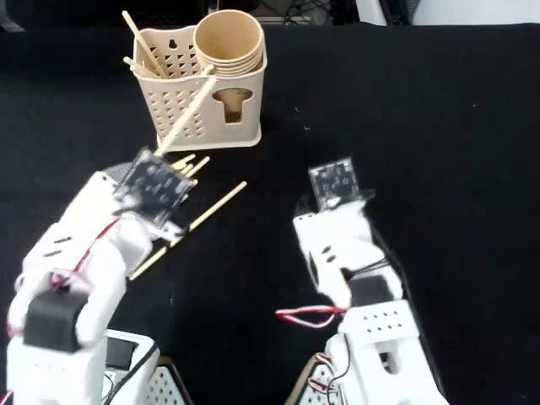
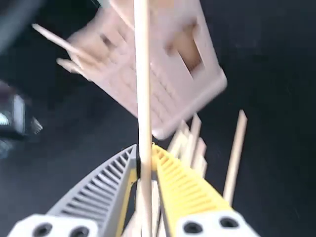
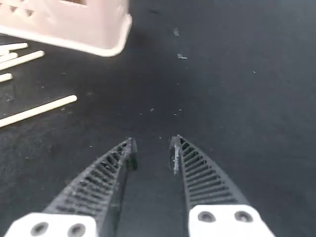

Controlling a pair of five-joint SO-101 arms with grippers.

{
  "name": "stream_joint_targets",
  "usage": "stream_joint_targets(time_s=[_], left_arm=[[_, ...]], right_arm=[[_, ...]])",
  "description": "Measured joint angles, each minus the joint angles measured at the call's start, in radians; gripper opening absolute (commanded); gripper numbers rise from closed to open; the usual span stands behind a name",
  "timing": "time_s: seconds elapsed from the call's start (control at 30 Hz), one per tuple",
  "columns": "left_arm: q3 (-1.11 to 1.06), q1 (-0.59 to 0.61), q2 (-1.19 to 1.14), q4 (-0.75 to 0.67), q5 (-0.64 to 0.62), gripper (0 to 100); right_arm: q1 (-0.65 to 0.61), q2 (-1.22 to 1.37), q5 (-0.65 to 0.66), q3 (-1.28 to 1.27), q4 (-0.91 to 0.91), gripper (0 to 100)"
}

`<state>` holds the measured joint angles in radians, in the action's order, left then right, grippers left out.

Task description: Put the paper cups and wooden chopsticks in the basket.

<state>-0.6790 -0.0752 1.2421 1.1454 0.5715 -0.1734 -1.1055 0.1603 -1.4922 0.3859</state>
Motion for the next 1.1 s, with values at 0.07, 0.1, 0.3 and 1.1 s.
stream_joint_targets(time_s=[0.07,0.1,0.3,1.1], left_arm=[[0.048,0.014,0.005,-0.057,-0.034,3],[0.064,0.026,0.003,-0.100,-0.068,3],[0.100,0.092,-0.037,-0.502,-0.336,3],[0.213,0.101,-0.784,-1.378,-0.629,3]], right_arm=[[-0.002,-0.003,0.000,-0.043,-0.055,13.0],[-0.003,-0.003,0.000,-0.060,-0.083,13.0],[-0.003,-0.003,0.000,-0.141,-0.215,13.0],[-0.003,-0.009,0.000,-0.152,-0.241,13.0]])
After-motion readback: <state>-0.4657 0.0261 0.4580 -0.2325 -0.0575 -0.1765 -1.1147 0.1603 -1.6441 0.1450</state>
